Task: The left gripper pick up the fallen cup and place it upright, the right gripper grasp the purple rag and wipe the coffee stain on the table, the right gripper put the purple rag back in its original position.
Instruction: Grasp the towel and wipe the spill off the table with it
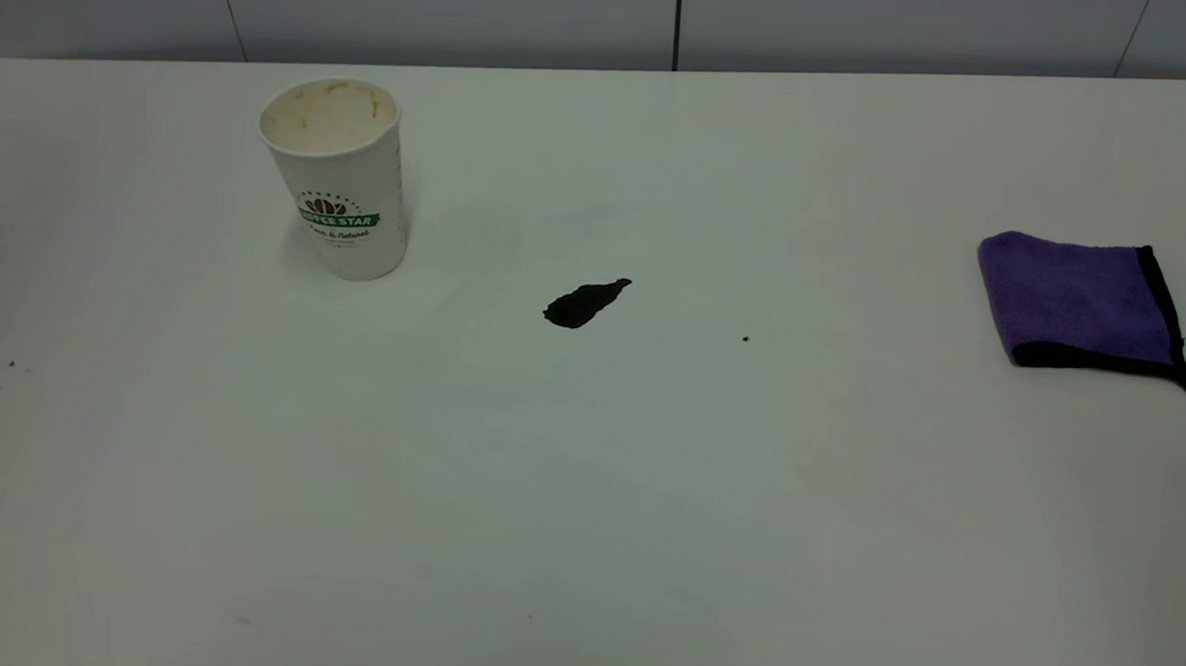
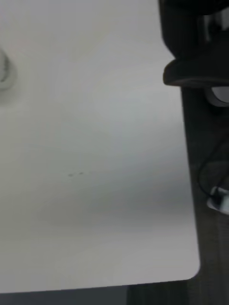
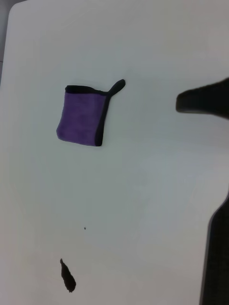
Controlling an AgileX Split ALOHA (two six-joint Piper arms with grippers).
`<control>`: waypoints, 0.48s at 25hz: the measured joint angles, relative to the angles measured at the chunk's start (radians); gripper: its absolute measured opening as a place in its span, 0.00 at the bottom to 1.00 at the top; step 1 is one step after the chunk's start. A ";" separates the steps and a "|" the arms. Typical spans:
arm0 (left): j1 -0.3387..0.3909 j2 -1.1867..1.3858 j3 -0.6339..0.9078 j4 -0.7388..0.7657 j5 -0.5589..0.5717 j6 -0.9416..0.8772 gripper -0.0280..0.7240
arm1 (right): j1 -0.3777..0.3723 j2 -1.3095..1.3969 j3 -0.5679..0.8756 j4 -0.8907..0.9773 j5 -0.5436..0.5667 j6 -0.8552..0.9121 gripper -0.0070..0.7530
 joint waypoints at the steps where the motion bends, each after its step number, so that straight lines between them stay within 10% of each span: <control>1: 0.000 -0.045 0.073 0.000 0.000 0.021 0.44 | 0.000 0.000 0.000 0.000 0.000 0.000 0.73; 12: 0.000 -0.534 0.523 -0.043 -0.010 -0.044 0.40 | 0.000 0.000 0.000 0.000 0.000 0.000 0.73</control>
